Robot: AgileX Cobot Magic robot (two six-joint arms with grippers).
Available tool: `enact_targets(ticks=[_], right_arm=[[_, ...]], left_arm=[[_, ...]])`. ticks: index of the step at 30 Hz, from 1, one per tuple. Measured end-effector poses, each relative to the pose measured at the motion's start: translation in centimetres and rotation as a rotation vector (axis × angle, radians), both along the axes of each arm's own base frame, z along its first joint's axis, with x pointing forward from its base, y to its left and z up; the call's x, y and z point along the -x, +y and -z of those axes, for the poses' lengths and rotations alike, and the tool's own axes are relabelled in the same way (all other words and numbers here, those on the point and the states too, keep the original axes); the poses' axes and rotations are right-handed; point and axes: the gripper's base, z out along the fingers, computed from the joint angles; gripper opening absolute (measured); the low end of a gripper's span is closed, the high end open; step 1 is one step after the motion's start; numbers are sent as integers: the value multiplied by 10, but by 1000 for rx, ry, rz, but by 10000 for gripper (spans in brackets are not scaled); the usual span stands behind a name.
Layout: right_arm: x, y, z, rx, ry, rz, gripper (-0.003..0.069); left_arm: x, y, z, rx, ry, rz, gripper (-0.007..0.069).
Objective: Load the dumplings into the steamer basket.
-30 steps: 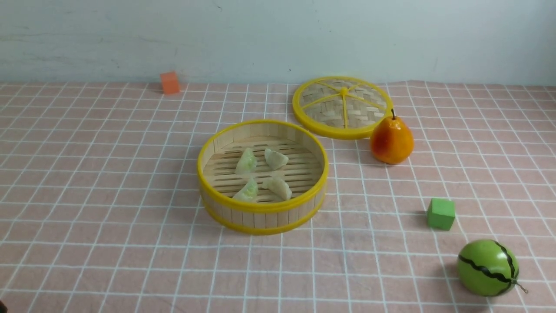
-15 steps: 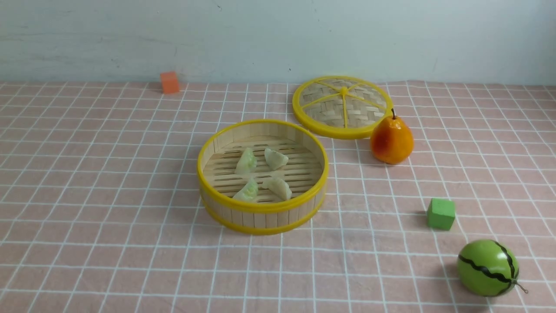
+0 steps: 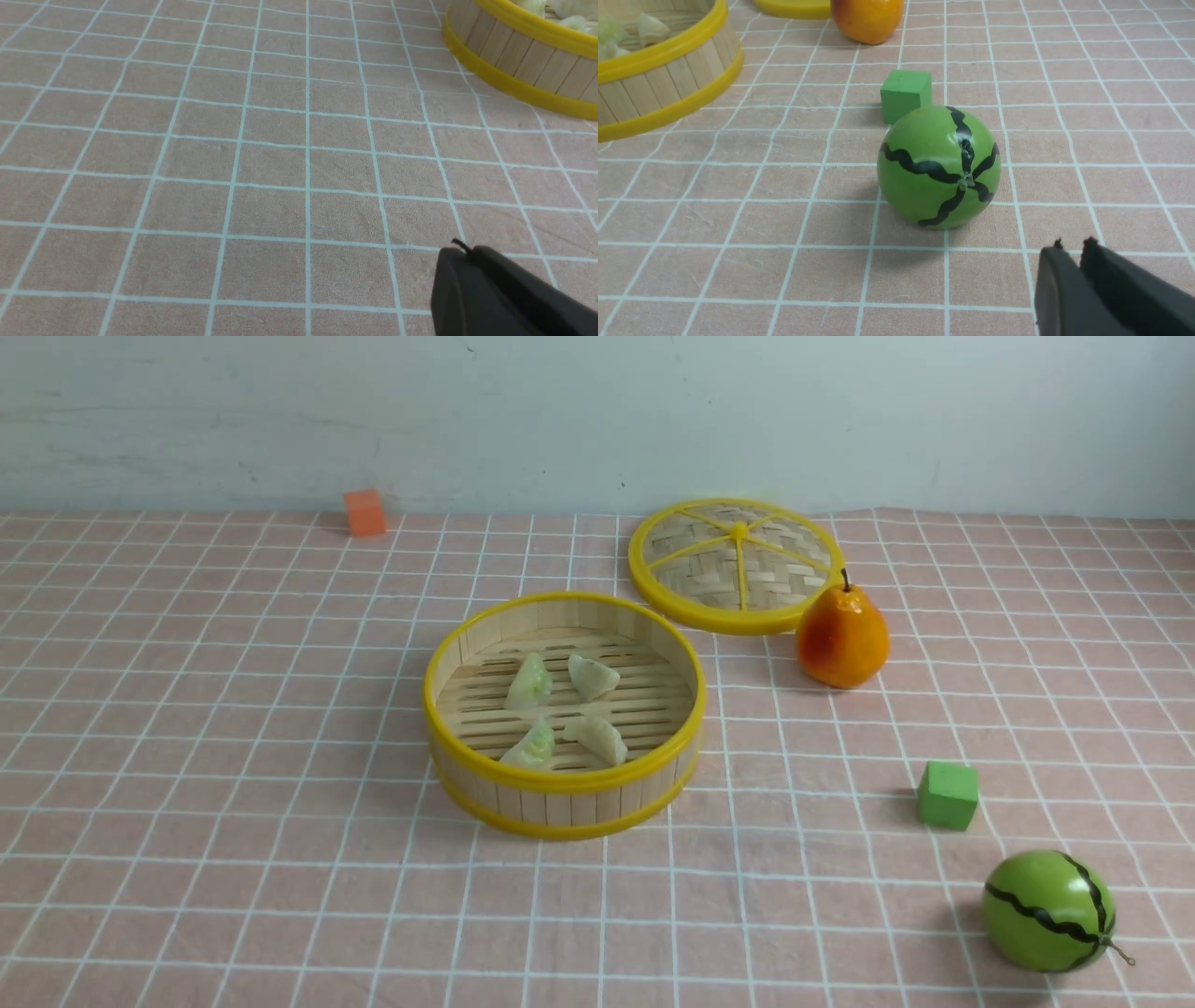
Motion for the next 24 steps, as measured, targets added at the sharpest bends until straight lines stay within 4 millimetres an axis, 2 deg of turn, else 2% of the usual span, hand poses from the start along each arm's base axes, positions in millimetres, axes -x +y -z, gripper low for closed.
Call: enact_targets(ticks=[24], right_arm=[[0, 0, 0, -1, 0, 0, 105]], left_arm=[[0, 0, 0, 1, 1, 0, -13]])
